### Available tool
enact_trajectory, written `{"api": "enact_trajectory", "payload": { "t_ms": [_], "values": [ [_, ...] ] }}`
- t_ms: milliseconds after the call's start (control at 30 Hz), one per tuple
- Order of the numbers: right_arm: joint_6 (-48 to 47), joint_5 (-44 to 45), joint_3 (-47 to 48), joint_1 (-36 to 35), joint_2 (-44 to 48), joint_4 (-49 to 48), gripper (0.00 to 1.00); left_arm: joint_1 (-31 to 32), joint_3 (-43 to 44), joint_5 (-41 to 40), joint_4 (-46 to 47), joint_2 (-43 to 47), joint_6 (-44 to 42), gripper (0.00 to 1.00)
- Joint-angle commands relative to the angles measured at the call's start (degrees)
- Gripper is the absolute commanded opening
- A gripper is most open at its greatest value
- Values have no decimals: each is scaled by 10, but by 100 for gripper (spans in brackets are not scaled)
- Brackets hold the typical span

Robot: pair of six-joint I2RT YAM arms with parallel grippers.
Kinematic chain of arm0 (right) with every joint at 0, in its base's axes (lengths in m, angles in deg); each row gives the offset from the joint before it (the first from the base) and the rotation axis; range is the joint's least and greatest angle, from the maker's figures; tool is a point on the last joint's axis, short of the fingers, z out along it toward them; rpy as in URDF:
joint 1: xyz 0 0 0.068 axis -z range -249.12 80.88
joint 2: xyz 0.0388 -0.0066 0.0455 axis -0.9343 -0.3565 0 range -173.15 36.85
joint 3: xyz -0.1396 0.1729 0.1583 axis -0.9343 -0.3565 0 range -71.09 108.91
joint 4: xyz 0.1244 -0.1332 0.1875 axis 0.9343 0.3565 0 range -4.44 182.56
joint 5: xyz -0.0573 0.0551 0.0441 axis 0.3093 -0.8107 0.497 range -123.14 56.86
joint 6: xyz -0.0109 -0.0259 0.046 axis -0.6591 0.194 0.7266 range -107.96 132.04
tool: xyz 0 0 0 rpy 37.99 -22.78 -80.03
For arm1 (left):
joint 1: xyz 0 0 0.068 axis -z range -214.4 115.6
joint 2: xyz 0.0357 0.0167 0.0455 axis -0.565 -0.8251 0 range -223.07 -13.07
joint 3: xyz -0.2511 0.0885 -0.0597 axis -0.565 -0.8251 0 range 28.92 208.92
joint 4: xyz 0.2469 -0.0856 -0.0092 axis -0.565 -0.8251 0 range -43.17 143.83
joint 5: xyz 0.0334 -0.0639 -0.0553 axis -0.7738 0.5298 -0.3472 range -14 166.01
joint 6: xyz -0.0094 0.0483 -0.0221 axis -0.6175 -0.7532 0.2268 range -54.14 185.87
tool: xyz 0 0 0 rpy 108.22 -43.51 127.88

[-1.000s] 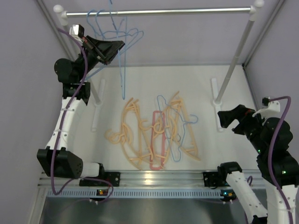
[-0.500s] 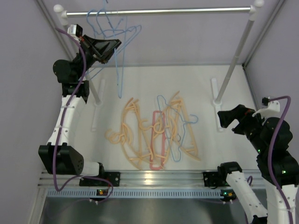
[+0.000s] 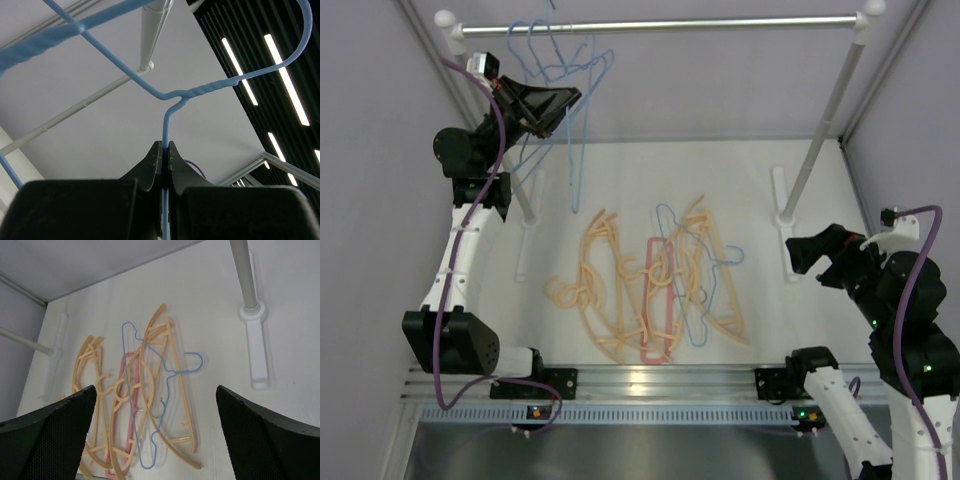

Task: Organize the hangers

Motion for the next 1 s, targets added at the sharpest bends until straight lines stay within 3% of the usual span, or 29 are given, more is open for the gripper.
{"api": "enact_trajectory", "payload": {
  "t_ms": [0,467,600,967],
  "values": [
    [-4,0,2,5,-10,-19,100,-4,5,6,41,1,2,0],
    [-2,0,-2,5,-7,-19,99,-4,-4,6,19,2,0,0],
    [-2,2,-4,5,-5,-19,99,-4,-3,-5,-44,7,-25,0],
    [-5,4,-10,5,-3,-20,99,-4,-2,-42,-112,16,-57,0]
  ]
}}
